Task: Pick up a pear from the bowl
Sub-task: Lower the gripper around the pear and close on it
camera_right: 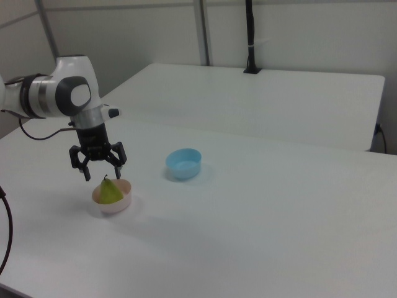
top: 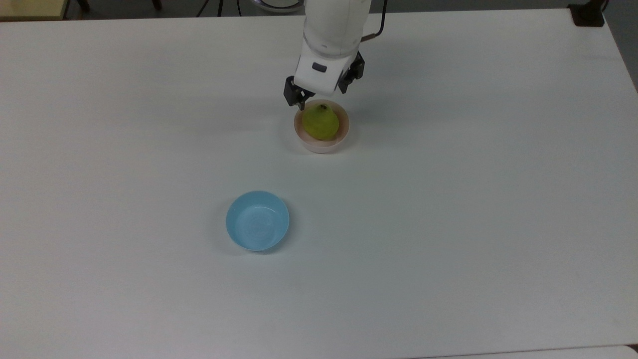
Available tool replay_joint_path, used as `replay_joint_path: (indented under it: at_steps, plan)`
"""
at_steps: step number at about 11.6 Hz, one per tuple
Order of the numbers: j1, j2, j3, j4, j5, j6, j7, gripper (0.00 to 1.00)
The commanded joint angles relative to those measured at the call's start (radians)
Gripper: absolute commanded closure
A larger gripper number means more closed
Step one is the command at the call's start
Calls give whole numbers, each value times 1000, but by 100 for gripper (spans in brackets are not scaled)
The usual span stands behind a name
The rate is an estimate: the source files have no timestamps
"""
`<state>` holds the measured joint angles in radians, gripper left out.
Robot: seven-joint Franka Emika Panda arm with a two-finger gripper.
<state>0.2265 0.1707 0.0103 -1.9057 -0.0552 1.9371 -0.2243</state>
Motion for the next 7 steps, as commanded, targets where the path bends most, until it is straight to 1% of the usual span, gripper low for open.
replay_joint_path:
  at_steps: [1, 2, 4, 7]
  plan:
    - [7, 35, 8, -12, -44, 32, -14, 16]
    - [7, 42, 8, -13, -61, 32, -12, 22]
    - [7, 64, 8, -13, -69, 40, -7, 25]
    - [7, 87, 8, -13, -72, 62, 3, 26]
